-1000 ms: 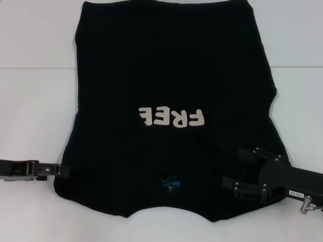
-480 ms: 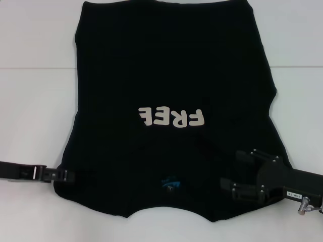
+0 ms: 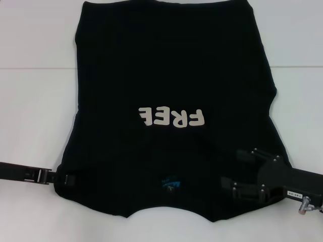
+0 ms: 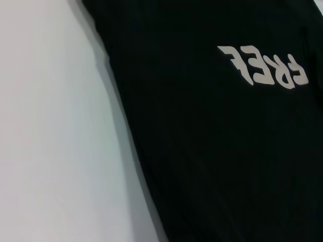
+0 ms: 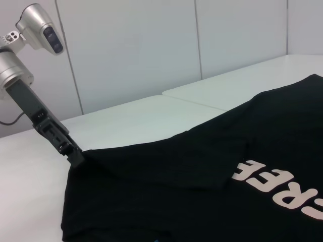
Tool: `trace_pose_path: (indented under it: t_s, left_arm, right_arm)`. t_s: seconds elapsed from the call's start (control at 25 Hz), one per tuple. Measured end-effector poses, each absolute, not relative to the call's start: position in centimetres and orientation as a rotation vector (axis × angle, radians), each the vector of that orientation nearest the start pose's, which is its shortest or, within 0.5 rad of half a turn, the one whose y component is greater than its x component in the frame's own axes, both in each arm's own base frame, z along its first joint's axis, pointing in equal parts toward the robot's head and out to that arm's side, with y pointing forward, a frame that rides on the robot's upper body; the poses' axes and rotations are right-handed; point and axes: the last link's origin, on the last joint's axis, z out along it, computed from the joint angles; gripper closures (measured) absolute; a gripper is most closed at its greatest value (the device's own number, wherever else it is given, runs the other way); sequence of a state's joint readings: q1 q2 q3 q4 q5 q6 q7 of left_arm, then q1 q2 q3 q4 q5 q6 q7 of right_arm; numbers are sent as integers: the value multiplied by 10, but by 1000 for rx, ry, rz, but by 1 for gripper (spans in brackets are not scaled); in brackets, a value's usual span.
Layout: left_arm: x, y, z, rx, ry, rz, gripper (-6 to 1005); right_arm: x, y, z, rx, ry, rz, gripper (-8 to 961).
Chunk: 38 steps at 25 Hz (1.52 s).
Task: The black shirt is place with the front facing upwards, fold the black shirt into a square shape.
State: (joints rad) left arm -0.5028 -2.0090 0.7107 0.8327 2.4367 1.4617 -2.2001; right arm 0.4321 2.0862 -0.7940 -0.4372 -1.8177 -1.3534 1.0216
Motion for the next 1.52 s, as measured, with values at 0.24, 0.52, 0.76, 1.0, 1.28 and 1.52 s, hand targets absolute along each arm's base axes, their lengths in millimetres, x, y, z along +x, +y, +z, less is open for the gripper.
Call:
trace_pose_path:
  t_s: [0.24, 0.52, 0.76, 1.0, 1.28, 1.52]
  left_arm:
    - [-328, 331, 43, -2337, -1551, -92, 439]
    - [-329, 331, 44, -2337, -1545, -97, 723]
    - [-329, 330, 44, -2347, -1531, -103, 944]
    - [-328, 329, 49, -2359, -1505, -111, 975]
    - [-326, 328, 54, -2365, -1490, -116, 975]
    - [-326, 328, 54, -2368, -1491, -118, 975]
  right_arm:
    - [306, 299, -42, -2592, 551, 640, 9]
    - [305, 302, -37, -2590, 602, 653, 9]
    - [307, 310, -17, -2563, 707, 661, 8]
    - [307, 337, 44, -2503, 1121, 483, 9]
    - [297, 366, 97, -2320, 1618, 78, 10]
    - [290, 373, 86, -2223, 1731, -221, 12]
